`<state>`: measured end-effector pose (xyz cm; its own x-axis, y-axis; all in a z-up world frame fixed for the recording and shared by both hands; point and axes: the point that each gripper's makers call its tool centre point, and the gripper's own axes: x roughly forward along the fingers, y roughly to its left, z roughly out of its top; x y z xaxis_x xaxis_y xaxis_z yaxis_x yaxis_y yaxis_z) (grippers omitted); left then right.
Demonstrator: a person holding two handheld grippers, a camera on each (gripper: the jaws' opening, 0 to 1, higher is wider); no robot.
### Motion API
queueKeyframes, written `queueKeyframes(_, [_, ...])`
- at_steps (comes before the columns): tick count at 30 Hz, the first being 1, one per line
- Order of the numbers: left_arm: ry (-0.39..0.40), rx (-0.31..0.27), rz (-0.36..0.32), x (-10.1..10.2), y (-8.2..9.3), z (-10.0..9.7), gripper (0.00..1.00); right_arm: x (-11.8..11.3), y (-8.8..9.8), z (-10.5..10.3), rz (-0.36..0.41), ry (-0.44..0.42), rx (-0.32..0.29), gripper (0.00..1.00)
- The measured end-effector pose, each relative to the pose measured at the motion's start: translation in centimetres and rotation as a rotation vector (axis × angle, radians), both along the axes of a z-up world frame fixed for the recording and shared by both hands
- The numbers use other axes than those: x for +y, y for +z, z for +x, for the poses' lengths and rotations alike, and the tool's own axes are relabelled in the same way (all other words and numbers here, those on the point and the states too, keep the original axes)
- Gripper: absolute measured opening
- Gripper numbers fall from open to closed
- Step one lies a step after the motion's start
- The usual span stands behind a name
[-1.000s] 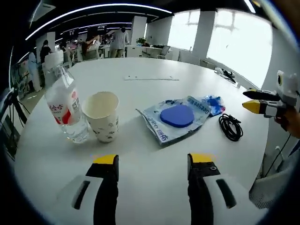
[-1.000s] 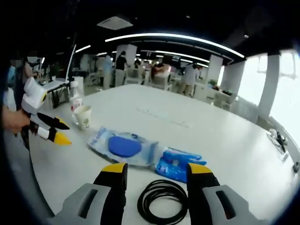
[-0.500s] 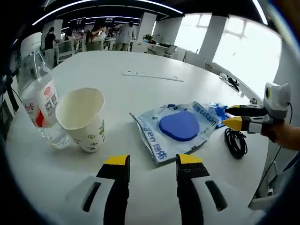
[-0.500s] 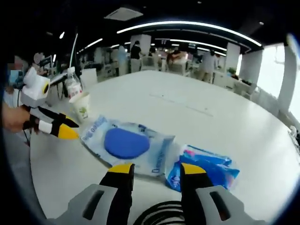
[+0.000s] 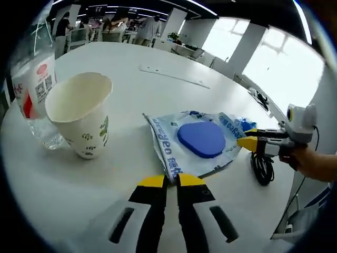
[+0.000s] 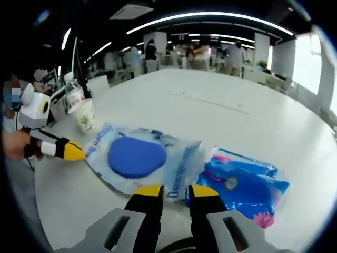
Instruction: Arrange the tabletop items into an orderly group along one side of the table until the central work area is clear of visible clutter.
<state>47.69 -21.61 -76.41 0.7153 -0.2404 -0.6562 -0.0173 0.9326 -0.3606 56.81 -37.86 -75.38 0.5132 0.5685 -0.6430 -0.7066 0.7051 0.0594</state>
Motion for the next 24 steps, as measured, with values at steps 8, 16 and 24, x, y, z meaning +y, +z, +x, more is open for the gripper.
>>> queueKeyframes(8, [0.0, -0.015, 0.005, 0.2, 0.4, 0.1, 0.01, 0.0, 0.4, -0.8, 0.015, 0.006, 0.002, 0.0])
queueKeyframes(16, [0.025, -0.049, 0.076, 1.9, 1.3, 0.0, 0.0, 1.1, 0.6, -1.9, -0.01, 0.045, -0.026, 0.0])
queueKeyframes(24, [0.046, -0.062, 0.104, 3.8, 1.9, -0.2, 0.0, 2.5, -0.1, -2.7, -0.036, 0.087, -0.035, 0.03])
